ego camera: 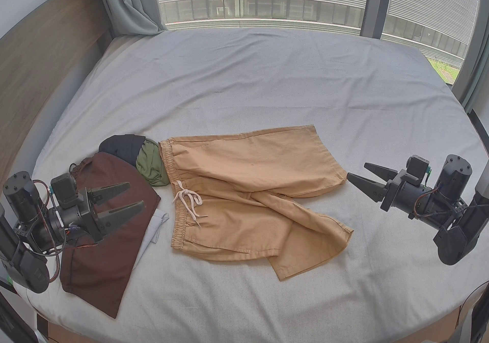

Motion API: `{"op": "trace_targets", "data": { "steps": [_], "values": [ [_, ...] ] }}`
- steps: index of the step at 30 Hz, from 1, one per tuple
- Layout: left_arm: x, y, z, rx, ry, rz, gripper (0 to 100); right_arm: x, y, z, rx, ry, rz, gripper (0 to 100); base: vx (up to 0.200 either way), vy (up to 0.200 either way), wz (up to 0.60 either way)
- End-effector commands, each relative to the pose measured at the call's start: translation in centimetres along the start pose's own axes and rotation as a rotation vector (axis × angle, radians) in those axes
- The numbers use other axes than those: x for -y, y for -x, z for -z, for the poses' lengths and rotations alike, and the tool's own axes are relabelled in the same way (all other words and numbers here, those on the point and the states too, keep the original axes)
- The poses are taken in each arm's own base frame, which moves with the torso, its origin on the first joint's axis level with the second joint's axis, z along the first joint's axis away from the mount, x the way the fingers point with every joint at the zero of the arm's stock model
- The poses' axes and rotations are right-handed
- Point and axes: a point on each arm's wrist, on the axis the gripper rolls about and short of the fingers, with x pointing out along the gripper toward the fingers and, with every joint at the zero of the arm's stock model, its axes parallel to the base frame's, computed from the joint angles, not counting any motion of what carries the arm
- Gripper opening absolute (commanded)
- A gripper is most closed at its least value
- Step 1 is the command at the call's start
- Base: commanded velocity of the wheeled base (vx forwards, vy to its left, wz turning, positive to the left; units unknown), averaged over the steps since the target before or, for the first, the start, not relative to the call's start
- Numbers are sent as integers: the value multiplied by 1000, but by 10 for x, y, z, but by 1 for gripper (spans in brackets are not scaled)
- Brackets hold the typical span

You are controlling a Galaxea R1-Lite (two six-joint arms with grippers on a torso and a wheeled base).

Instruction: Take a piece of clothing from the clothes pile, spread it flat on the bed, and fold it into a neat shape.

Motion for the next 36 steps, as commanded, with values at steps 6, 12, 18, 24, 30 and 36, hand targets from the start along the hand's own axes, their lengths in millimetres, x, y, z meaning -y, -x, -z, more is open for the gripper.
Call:
{"op": "trace_targets", "data": {
  "steps": [6,12,18,24,30,36],
  "values": [
    [-19,-7,32,-86,5,-27,100,0,5,5,-20,-4,12,100,0,0,0],
    [-31,-12,46,-122,-88,-27,100,0,8,9,-38,-19,22,100,0,0,0],
    [-31,-12,51,-136,-93,-24,100,4,7,18,-65,-39,32,100,0,0,0],
    [-31,-12,52,-138,-89,-23,100,13,2,33,-101,-72,78,100,0,0,0],
    [-34,-12,58,-152,-82,-20,100,22,3,45,-135,-97,106,100,0,0,0],
    [-35,-13,60,-157,-119,-14,100,28,1,59,-172,-127,126,100,0,0,0]
  ]
}}
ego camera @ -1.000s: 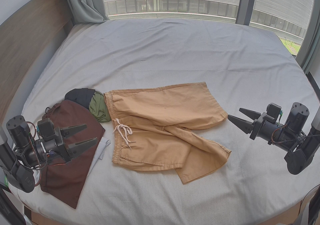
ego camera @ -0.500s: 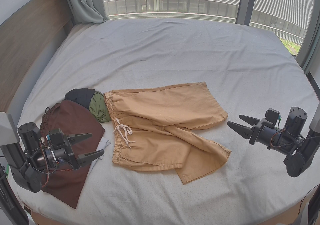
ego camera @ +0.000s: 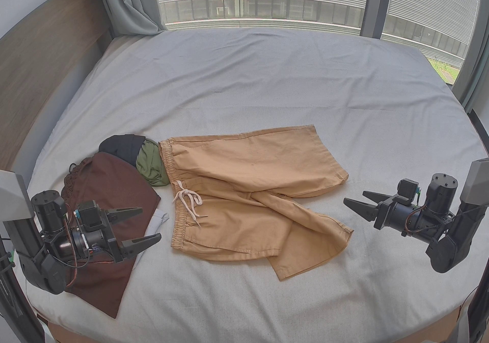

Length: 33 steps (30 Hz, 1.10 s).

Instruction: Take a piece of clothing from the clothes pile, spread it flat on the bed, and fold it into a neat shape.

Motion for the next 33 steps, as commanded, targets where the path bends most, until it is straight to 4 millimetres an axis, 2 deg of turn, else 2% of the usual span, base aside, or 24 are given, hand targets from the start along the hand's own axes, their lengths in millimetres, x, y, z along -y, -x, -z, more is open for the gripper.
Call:
{"op": "trace_targets", "data": {
  "steps": [1,6,14,25,26,33],
  "values": [
    [-1,-1,5,-12,7,1,100,9,-5,15,-41,-30,20,100,0,0,0],
    [-4,-3,8,-19,-9,1,100,17,-6,36,-111,-80,54,100,0,0,0],
    [-4,-3,6,-13,-17,0,100,18,-4,53,-171,-143,78,100,0,0,0],
    [-4,-3,7,-16,-15,2,100,10,-8,57,-177,-347,95,100,0,0,0],
    [-4,-3,7,-16,-14,0,100,9,-8,57,-181,-352,95,0,0,0,0],
    [-4,-3,7,-15,-17,0,100,5,-8,62,-202,-358,89,0,0,0,0]
  ]
}}
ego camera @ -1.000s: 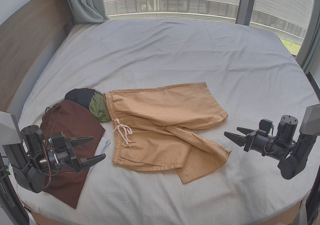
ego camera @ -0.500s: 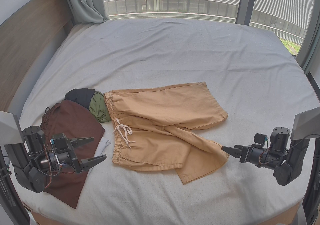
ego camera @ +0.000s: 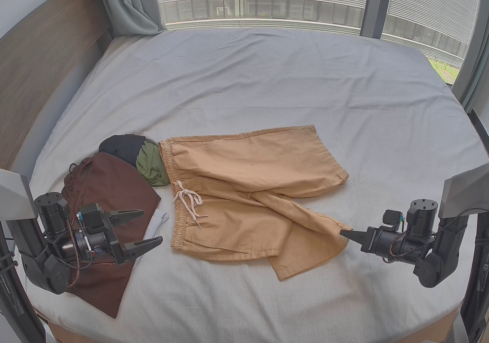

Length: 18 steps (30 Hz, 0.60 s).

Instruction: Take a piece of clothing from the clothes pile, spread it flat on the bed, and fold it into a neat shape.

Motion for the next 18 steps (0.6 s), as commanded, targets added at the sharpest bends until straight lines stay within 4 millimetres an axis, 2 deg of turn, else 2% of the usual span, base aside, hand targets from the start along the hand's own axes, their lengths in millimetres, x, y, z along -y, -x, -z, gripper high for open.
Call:
{"op": "trace_targets", "data": {
  "steps": [1,5,18],
  "values": [
    [0,0,0,0,0,0,100,0,-1,3,-12,-2,-2,0,0,0,0],
    [0,0,0,0,0,0,100,1,-2,1,-4,0,0,0,0,0,0],
    [1,-1,2,-7,7,3,100,23,-4,-48,191,56,22,0,0,0,0]
  ]
}}
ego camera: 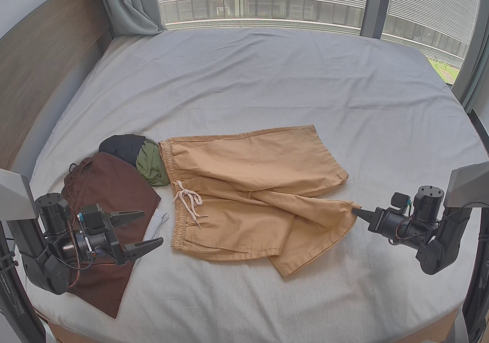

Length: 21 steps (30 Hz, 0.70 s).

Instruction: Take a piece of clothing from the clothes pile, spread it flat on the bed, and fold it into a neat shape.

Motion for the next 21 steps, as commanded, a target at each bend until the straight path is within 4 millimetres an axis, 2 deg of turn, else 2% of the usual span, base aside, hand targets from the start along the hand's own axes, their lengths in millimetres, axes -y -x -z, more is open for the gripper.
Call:
{"op": "trace_targets", "data": {
  "steps": [1,9,18,21],
  "values": [
    [0,0,1,-3,3,1,100,10,-3,-16,62,27,10,0,0,0,0],
    [0,1,0,-1,3,-1,100,32,-19,-17,105,93,79,0,0,0,0],
    [1,1,1,-3,8,0,100,35,-29,-23,138,112,79,0,0,0,0],
    [1,1,2,-5,10,1,100,38,-41,-23,163,121,99,0,0,0,0]
  ]
}}
